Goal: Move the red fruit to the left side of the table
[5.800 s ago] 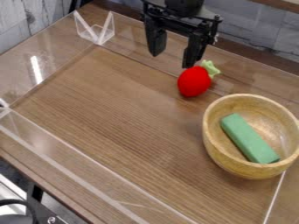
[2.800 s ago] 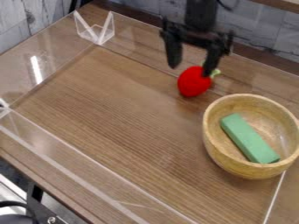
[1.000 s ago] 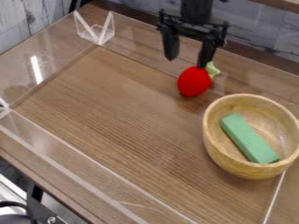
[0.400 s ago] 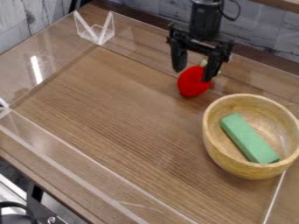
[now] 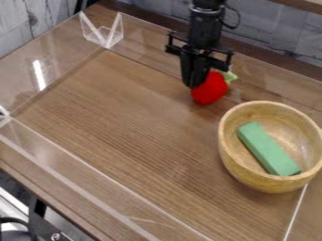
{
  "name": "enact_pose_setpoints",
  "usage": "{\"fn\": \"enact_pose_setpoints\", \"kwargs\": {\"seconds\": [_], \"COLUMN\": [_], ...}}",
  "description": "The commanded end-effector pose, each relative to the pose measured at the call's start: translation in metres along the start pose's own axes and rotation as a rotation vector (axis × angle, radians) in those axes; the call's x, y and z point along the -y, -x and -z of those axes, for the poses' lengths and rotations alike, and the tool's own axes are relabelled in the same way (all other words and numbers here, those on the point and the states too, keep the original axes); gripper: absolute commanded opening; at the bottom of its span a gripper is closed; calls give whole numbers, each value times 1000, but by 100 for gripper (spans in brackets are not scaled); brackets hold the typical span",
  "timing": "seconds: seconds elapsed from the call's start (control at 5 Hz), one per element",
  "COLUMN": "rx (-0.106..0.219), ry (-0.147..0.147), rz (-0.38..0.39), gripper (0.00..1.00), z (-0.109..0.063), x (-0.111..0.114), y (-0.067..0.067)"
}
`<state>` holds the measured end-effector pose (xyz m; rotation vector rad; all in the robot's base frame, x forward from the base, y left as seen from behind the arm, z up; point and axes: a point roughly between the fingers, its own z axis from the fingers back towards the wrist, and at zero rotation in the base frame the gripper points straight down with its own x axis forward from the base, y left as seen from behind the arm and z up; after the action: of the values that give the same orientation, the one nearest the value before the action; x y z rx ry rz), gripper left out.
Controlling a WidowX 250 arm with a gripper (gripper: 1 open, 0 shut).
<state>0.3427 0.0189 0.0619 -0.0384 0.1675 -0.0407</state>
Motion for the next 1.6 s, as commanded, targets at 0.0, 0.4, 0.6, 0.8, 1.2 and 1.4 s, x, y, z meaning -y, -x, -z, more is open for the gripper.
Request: {"fn": "enact_pose_setpoints", "kwargs": {"seconds": [0.0, 0.4, 0.6, 0.8, 1.2, 1.4], "rx": [81, 165, 152, 135, 107, 97], "ry": [5, 36, 33, 29, 24, 20], "rz": [-26, -106, -127, -148, -192, -214], "gripper": [0, 0, 100, 100, 100, 100], "z": [-33, -76, -65, -56, -24, -3], "x": [-1, -4, 3, 7, 20, 28], "y": [5, 19, 16, 13, 8, 6]}}
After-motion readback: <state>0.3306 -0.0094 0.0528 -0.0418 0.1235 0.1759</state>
